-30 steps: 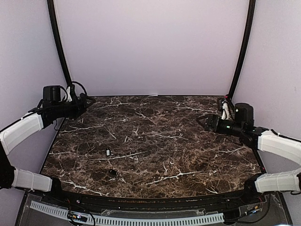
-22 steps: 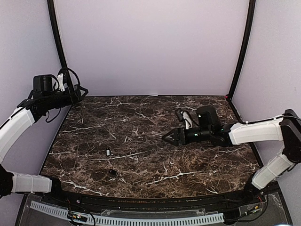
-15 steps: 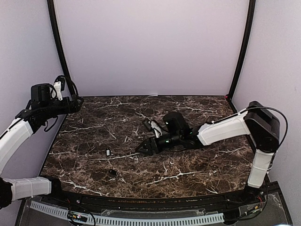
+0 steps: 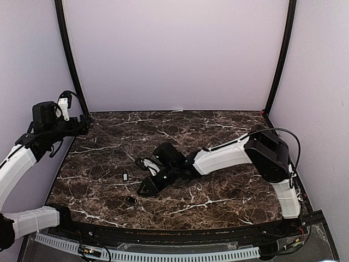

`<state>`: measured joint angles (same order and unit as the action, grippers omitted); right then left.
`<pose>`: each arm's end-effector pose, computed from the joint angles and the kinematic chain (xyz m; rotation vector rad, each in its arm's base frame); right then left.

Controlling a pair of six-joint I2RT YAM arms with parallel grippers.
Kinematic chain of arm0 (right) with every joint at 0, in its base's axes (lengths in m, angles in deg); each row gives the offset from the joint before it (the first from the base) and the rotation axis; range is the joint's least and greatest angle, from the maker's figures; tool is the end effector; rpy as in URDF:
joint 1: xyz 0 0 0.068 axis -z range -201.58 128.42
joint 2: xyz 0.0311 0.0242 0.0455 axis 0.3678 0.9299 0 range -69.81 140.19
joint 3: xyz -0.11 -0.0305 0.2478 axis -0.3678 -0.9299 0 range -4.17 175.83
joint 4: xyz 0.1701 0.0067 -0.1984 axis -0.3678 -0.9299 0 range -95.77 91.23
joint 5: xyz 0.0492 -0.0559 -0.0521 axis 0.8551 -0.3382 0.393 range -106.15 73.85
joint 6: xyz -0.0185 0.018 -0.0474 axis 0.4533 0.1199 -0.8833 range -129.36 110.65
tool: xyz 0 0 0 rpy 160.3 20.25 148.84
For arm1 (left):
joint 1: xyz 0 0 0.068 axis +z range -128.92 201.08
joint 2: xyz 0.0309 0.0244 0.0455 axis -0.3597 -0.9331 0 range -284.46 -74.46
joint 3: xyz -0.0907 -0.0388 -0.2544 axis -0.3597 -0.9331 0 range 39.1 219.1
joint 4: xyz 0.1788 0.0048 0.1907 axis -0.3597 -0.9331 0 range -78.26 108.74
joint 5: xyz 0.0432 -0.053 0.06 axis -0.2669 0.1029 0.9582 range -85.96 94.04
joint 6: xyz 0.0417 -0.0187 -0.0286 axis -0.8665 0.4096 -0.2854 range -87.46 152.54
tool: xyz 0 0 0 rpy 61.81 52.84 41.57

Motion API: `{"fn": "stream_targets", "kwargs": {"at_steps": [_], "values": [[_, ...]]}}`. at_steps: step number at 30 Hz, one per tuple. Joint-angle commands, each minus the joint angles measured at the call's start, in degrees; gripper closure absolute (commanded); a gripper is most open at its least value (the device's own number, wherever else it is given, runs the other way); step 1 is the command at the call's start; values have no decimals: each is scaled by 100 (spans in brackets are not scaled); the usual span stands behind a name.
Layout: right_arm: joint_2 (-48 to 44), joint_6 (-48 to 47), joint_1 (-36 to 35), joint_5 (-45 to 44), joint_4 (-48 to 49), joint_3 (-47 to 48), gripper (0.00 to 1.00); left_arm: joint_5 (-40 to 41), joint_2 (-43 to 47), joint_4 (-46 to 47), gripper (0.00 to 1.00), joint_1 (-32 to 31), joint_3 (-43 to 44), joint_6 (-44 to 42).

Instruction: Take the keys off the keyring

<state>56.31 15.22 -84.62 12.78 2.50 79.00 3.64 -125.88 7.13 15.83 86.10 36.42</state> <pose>0.1997 0.4307 0.1338 -1.1272 2.3281 1.2763 0.2088 -0.0194 0.3305 0.0271 1.8519 -0.1176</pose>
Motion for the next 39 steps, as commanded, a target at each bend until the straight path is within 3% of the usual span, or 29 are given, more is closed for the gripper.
{"fn": "stream_targets", "kwargs": {"at_steps": [1, 10, 23, 29, 39], "values": [[147, -114, -98, 107, -393, 304, 55, 194, 199, 135, 1, 26, -95, -148], [615, -275, -203, 470, -867, 914, 71, 97, 276, 194, 1, 33, -114, -124], [764, -321, -293, 246, -1188, 1136, 86, 110, 368, 208, 1, 27, -130, -102], [699, -365, -296, 273, -1080, 1057, 100, 127, 396, 209, 1, 33, -139, -80], [-216, -457, -287, 249, 42, 34, 100, -110, 413, 313, 4, 29, -185, 119]]}}
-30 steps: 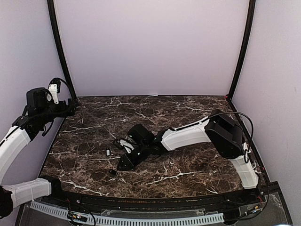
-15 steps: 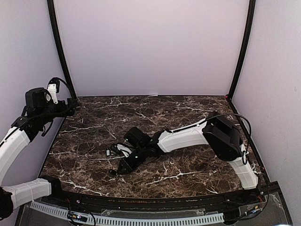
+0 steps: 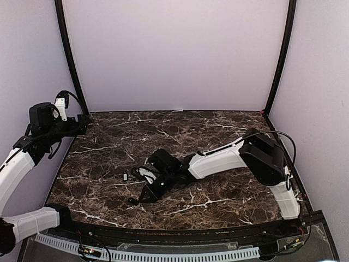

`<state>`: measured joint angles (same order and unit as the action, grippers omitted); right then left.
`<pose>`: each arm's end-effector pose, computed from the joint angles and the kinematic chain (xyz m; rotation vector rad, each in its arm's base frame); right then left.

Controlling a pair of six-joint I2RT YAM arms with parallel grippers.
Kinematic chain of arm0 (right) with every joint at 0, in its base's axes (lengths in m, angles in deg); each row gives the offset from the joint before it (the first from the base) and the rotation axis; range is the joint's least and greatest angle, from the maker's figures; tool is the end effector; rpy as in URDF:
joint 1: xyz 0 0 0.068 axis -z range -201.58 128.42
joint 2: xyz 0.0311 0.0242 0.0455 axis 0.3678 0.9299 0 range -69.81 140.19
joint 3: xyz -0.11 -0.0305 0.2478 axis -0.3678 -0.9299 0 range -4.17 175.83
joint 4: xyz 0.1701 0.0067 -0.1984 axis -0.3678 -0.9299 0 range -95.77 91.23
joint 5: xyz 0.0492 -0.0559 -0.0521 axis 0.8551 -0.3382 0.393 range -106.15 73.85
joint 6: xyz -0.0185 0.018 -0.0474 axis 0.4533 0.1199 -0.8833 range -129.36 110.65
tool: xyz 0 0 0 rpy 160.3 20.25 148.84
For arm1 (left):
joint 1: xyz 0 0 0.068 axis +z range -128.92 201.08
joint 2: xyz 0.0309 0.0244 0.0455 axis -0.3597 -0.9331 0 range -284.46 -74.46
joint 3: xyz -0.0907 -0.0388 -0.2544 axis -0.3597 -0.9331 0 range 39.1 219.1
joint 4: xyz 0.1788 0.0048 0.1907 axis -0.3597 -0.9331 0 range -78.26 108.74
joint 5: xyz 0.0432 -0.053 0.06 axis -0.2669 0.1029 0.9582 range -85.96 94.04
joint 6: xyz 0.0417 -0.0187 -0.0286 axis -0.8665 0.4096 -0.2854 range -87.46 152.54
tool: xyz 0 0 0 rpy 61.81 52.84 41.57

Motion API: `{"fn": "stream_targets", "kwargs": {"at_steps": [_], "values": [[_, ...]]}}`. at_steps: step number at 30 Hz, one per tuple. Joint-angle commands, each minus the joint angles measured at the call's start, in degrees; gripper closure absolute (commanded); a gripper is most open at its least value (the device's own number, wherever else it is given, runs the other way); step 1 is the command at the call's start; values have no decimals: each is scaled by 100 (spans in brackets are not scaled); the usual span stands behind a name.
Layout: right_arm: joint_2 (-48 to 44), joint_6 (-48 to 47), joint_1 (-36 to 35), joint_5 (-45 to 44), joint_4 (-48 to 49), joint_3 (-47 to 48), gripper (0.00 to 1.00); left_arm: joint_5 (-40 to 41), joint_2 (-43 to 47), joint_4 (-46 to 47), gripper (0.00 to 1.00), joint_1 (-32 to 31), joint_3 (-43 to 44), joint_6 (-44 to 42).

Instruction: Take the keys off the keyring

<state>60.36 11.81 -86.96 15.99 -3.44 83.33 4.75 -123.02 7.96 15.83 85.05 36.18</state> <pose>0.1834 0.4458 0.1167 -1.2883 2.3701 1.2799 0.1987 -0.0178 0.3348 0.0166 1.8055 -0.0995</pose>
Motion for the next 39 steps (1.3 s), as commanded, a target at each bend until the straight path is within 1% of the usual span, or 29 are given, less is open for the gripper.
{"fn": "stream_targets", "kwargs": {"at_steps": [1, 5, 9, 12, 15, 19, 22, 24, 27, 28, 29, 32, 35, 38, 39], "values": [[-764, -121, -46, -110, 755, -525, 100, -452, 123, 311, 6, 33, -113, 190], [-1393, -51, 5, -154, 1315, -1164, 100, -1452, -95, 455, 19, -3, -140, 462], [-1967, 140, 208, 46, 1689, -1647, 100, -2524, -213, 616, 31, -169, -252, 892], [-2423, 150, 430, 124, 1701, -1908, 100, -3306, -73, 1324, 36, -432, -611, 1373], [-2807, 20, 661, 189, 1425, -1987, 100, -3787, 43, 2098, 40, -830, -899, 1741], [-3258, -212, 849, 83, 854, -1933, 100, -4136, 19, 2769, 44, -1417, -1046, 2057], [-3631, 65, 1008, 170, 989, -2093, 100, -4338, -53, 3316, 47, -1993, -1151, 1975], [-3802, 286, 1121, 220, 1221, -2191, 100, -4327, -197, 3322, 52, -2337, -1038, 1779], [-4197, 328, 1181, 175, 1302, -2199, 100, -4312, -752, 2928, 53, -2772, -532, 1384], [-4260, 288, 1196, 160, 1236, -2186, 100, -4287, -953, 2824, 53, -2824, -366, 1269], [-4309, 268, 1218, 161, 1177, -2150, 100, -4267, -1133, 2802, 54, -3054, -238, 1193], [-4444, 274, 1321, 216, 964, -2026, 100, -4356, -1571, 3196, 52, -3264, -87, 1151], [-4660, 248, 1416, 278, 907, -2056, 100, -4589, -1950, 3616, 52, -3333, 99, 1292], [-4831, 62, 1441, 287, 756, -2026, 100, -4632, -2223, 3911, 51, -3405, 186, 1401], [-4867, 7, 1451, 281, 688, -2000, 100, -4778, -2304, 4023, 51, -3444, 212, 1449]]}}
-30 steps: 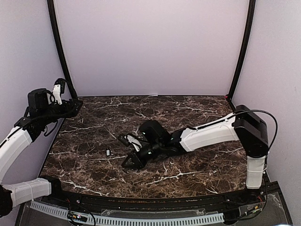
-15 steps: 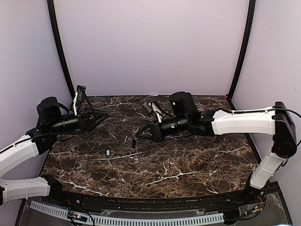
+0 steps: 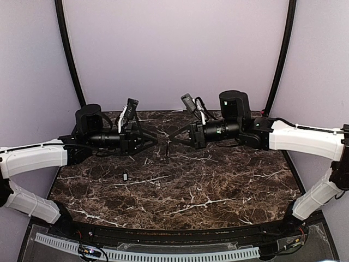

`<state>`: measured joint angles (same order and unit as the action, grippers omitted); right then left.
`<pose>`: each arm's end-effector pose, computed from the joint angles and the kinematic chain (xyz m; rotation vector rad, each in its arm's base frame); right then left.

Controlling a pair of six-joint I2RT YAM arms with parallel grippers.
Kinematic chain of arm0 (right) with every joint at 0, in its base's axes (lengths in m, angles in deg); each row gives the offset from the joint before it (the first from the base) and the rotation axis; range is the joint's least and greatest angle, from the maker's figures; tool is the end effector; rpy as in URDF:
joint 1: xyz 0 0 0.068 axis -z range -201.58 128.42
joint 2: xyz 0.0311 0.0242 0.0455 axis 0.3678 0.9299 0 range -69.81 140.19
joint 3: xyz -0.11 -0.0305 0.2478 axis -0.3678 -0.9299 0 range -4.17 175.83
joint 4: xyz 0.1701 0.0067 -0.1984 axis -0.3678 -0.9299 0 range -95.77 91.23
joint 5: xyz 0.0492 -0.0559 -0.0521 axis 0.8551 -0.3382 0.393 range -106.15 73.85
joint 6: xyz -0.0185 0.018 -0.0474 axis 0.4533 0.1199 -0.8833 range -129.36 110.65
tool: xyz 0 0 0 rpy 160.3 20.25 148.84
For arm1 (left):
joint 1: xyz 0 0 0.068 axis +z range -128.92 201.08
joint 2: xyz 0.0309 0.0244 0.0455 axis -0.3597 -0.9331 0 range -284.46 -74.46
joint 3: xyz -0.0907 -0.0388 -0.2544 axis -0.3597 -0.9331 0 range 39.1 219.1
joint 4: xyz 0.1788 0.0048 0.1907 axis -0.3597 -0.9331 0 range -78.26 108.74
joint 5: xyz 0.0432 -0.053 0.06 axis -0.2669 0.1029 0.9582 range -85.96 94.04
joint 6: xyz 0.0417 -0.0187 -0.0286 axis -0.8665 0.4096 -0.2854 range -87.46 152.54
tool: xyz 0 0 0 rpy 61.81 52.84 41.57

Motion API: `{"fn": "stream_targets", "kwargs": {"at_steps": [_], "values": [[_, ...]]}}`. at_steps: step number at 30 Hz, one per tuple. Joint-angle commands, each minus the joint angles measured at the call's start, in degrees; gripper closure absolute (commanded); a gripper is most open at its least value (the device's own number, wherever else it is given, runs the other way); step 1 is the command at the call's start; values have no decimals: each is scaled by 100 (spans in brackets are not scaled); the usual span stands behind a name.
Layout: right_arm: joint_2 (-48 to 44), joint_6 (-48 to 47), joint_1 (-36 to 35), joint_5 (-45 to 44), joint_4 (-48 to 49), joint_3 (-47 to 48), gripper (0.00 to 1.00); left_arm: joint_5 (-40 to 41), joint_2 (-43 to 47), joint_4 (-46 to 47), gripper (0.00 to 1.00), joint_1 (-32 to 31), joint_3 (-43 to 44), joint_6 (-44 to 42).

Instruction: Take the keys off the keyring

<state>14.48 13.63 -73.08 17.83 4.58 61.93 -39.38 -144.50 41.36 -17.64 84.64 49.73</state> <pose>0.1993 0.2827 0.3302 -0.9427 1.8115 1.4094 0.2013 -0.1928 0.3114 0.9349 1.5055 -1.3319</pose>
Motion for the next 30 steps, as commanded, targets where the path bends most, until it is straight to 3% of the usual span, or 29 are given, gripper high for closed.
{"fn": "stream_targets", "kwargs": {"at_steps": [1, 8, 14, 20, 24, 30], "values": [[-300, -207, 81, 85, -210, 178, 100, -463, -231, 863, 51, -133, 271, 164], [-428, -325, 167, 124, -447, 219, 100, -888, -788, 1410, 53, -417, 518, 512], [-496, -371, 167, 44, -515, 183, 100, -907, -979, 1474, 70, -495, 641, 528], [-485, -368, 160, 99, -504, 183, 100, -863, -1036, 1588, 72, -513, 607, 609], [-463, -374, 163, 139, -494, 181, 100, -786, -1047, 1576, 83, -518, 575, 609], [-439, -355, 171, 205, -455, 170, 100, -761, -1073, 1599, 84, -531, 568, 654]]}}
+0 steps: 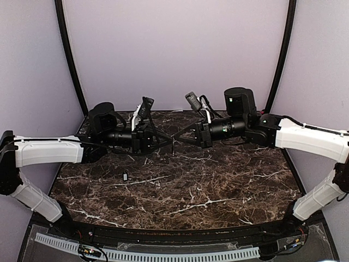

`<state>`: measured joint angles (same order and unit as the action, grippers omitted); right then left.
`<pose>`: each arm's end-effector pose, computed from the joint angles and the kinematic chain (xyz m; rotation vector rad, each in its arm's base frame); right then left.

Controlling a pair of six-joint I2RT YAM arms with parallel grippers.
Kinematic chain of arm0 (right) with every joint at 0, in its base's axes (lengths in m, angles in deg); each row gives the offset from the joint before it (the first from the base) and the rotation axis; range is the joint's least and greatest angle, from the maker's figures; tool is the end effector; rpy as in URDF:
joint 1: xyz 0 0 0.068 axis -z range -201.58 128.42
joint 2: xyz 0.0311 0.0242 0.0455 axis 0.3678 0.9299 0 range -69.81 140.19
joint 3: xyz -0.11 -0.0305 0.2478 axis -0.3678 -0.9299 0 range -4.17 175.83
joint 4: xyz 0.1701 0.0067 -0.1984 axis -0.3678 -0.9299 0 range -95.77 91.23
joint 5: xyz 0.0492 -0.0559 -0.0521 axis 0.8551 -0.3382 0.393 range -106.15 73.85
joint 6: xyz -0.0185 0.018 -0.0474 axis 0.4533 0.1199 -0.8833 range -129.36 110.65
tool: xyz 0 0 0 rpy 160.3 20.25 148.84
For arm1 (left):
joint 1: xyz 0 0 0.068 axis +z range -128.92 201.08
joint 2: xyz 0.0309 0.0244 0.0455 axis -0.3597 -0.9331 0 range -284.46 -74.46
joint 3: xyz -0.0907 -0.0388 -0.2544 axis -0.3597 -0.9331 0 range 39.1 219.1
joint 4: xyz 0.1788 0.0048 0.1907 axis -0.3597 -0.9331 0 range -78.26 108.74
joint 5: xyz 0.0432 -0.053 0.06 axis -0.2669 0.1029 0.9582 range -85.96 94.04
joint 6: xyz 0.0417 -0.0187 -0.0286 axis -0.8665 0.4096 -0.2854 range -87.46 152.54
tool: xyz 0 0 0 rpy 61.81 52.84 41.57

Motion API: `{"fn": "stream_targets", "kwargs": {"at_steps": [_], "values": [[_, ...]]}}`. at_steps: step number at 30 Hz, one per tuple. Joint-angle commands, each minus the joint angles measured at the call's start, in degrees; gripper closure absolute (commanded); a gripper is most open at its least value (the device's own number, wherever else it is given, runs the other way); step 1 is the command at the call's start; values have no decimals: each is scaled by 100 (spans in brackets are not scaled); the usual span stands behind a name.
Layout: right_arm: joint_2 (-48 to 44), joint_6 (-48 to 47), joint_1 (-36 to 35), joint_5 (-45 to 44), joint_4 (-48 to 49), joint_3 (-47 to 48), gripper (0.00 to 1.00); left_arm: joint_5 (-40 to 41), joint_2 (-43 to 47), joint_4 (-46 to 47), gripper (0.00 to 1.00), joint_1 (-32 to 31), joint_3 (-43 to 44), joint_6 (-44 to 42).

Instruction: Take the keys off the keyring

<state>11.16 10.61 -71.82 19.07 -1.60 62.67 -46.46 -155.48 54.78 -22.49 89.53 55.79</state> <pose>0.1948 0.2664 0.3426 -0.9805 1.8159 1.3772 0.2104 -0.2381 0.3105 1.0572 1.3737 -1.5378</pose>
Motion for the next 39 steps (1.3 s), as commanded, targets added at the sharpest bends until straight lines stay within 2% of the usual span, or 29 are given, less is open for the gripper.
{"fn": "stream_targets", "kwargs": {"at_steps": [1, 3, 6, 10, 13, 17, 19, 21, 27, 31, 33, 37, 39], "values": [[-108, -53, 34, 79, 175, 80, 100, -39, 20, 256, 85, -46, 76, 50], [-115, -51, 37, 84, 210, 53, 100, -31, 0, 254, 88, -53, 80, 66], [-103, -46, 44, 90, 217, 39, 100, -52, -27, 272, 100, -63, 76, 101], [-118, -40, 40, -66, 173, 27, 100, 10, 0, 326, 100, -89, 31, 166], [-223, -27, 41, -295, 184, -28, 98, 174, 62, 724, 100, -90, -149, 380], [-478, 15, 45, -444, 464, -319, 50, 257, 60, 1284, 100, -90, -346, 800], [-656, 94, 47, -475, 790, -583, 36, 320, 58, 1376, 100, -90, -357, 937], [-839, 235, 49, -501, 1280, -940, 31, 399, 86, 1380, 100, -98, -342, 990], [-1188, 850, 17, -410, 2971, -1974, 31, 970, 313, 1406, 100, -108, -392, 1138], [-1101, 641, -166, -604, 3096, -2175, 32, 1172, 384, 1300, 100, -108, -370, 1218], [-964, 435, -302, -668, 2989, -2105, 38, 1150, 372, 1284, 100, -108, -331, 1270], [-682, 72, -522, -863, 2778, -1885, 57, 1087, 352, 1312, 100, -108, -306, 1337], [-581, -137, -627, -1106, 2649, -1777, 60, 1117, 358, 1314, 100, -108, -314, 1342]]}}
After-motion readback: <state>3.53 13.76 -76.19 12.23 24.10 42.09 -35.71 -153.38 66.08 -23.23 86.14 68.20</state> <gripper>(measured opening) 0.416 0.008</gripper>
